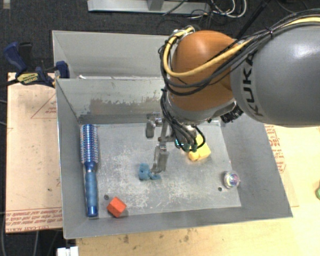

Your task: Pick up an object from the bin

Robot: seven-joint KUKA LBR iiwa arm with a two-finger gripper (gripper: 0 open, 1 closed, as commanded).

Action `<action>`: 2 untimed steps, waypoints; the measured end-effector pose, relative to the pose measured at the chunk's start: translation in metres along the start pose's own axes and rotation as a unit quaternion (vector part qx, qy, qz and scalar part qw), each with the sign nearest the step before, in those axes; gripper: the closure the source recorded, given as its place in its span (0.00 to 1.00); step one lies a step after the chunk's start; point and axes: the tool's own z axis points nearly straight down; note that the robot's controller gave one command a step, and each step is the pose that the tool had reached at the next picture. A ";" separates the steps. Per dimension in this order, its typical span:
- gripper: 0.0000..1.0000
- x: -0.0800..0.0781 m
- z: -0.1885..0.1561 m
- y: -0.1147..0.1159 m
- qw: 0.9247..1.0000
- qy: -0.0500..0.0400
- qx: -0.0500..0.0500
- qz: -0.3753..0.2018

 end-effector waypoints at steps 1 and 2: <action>0.00 0.012 0.168 -0.052 0.999 0.000 0.001 -0.041; 0.00 -0.010 0.132 -0.023 0.999 -0.006 -0.002 0.054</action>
Offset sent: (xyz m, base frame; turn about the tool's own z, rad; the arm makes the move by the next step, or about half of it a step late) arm -0.0114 -0.0504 -0.1627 -0.0862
